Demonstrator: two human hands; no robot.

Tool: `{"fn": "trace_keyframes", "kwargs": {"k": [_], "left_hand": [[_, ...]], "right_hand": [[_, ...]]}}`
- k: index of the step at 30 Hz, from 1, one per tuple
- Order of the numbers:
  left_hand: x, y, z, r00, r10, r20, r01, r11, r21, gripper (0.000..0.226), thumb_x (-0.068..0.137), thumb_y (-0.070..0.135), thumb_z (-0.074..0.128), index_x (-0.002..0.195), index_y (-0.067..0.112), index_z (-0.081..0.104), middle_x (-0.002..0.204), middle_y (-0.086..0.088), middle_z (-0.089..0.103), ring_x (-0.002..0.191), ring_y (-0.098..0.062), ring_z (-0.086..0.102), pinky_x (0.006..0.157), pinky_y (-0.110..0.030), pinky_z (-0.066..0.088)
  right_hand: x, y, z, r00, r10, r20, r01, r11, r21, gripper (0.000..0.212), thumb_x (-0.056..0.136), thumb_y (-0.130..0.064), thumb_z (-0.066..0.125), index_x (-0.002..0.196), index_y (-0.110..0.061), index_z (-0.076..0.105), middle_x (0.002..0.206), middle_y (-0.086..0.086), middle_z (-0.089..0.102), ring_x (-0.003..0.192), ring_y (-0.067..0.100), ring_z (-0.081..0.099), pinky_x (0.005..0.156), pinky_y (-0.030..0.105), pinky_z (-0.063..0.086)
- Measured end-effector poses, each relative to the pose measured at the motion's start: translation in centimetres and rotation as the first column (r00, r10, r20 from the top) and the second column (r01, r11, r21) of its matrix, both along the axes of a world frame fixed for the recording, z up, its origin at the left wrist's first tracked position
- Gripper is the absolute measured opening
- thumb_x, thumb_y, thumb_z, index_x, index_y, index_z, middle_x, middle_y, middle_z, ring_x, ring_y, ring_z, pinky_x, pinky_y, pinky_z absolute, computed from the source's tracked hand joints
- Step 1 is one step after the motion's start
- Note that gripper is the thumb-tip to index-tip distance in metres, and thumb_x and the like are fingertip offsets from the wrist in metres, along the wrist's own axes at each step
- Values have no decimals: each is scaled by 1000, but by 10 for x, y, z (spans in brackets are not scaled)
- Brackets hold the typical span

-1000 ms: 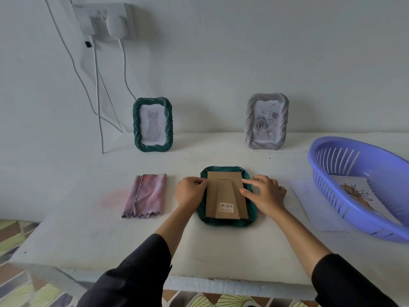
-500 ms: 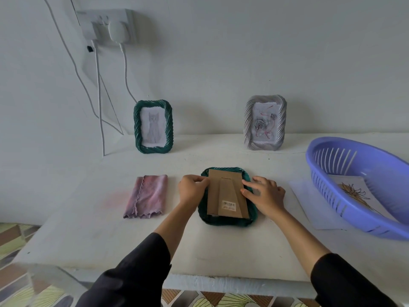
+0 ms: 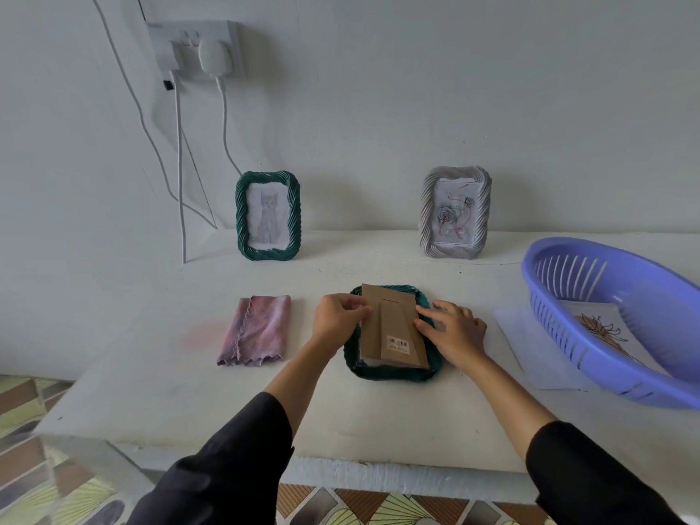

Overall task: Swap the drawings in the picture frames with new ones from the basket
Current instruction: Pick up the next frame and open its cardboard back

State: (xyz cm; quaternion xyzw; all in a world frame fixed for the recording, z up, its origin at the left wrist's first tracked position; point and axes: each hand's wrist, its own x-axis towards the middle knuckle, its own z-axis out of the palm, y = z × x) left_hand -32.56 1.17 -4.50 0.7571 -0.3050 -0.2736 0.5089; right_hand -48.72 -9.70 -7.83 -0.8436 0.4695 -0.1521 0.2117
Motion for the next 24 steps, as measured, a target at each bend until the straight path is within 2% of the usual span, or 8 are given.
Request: {"fn": "trace_keyframes", "kwargs": {"k": [3,6,8,14,17,21,24], "left_hand": [[-2,1,3,999,-13,-51,12,999,-32,29,79,6,69,108,9,66,75,-3,65,78,-22,63,80,-38,54],[-3,0,5,995,-27,-99,21,998,-60,33,79,2,67,111,9,63,76,-4,68,78,-24,66,82,-41,55],[-3,-2,7,992,-45,-121,37,997,-70,35,80,1,66,115,8,61,78,-4,66,76,-21,64,77,-37,54],[-5,-7,8,989,-110,-96,111,994,5,34,88,-3,53,120,5,60,118,-17,61,97,-21,56,86,-31,50],[-6,-7,8,988,-121,-101,123,992,19,36,90,-4,48,125,2,57,123,-16,59,96,-17,53,85,-27,46],[-3,-9,9,987,-125,-105,128,992,21,37,91,-6,47,126,1,55,125,-18,58,93,-18,52,82,-31,46],[2,-10,11,988,-125,-89,128,991,26,40,89,-10,44,125,2,56,124,-20,59,89,-20,53,69,-24,48]], "right_hand": [[0,0,0,1000,0,-1,0,1000,2,38,89,-49,48,126,-42,52,143,-7,42,131,19,34,105,40,22],[0,0,0,1000,1,10,-1,1000,7,38,89,-49,48,126,-42,53,143,-7,42,131,18,34,106,40,21],[0,0,0,1000,-3,12,3,1000,6,38,89,-50,49,125,-42,53,142,-8,43,131,18,34,105,39,21],[0,-1,-1,1000,1,6,-1,1000,2,39,88,-52,48,126,-42,52,143,-8,43,131,17,34,105,39,21],[0,-1,-1,1000,-2,5,2,1000,4,39,89,-52,47,126,-42,52,143,-8,43,131,17,34,106,39,21],[0,-1,-2,1000,-10,13,10,1000,-3,38,90,-50,46,127,-43,52,142,-8,43,131,17,35,106,39,21],[1,-1,-2,1000,-16,23,16,1000,-2,38,91,-48,46,128,-43,50,142,-8,43,131,17,35,106,38,20]]}}
